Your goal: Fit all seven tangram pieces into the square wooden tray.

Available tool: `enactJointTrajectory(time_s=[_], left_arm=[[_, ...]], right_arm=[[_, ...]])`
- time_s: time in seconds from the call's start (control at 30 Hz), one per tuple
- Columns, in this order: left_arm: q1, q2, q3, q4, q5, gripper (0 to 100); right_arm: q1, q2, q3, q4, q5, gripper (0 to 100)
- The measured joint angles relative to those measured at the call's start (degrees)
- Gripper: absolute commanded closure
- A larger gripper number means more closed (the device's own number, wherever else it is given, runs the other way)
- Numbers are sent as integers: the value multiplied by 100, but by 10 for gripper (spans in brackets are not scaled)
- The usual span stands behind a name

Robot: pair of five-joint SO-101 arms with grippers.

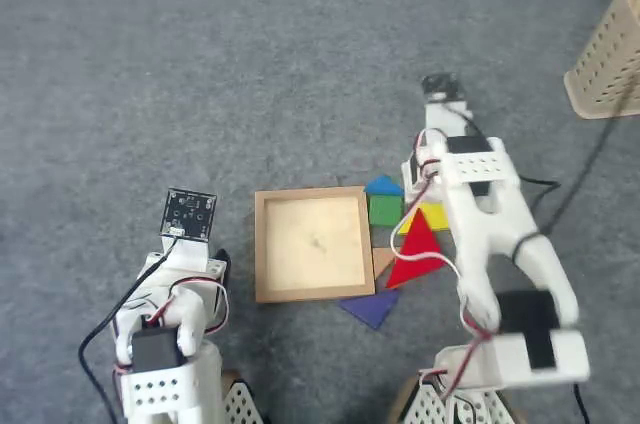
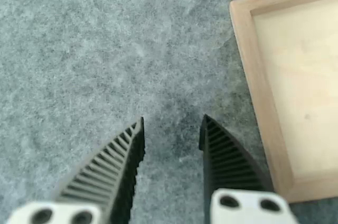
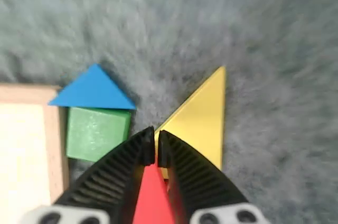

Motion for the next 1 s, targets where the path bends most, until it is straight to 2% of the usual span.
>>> enactJointTrajectory(time_s=[0.2,0.33,0.43,0.6,1.0], left_arm=[[0,0,0,0,0,832],[0,0,0,0,0,832],[0,0,0,0,0,832],[0,0,0,0,0,832],[0,0,0,0,0,832]], right_arm=[[-193,-1407,1029,466,290,852],[-589,-1802,1960,510,668,848],[-615,-1837,2347,527,905,847],[-607,-1934,2523,352,1134,847],[-607,-1837,2400,62,1160,847]])
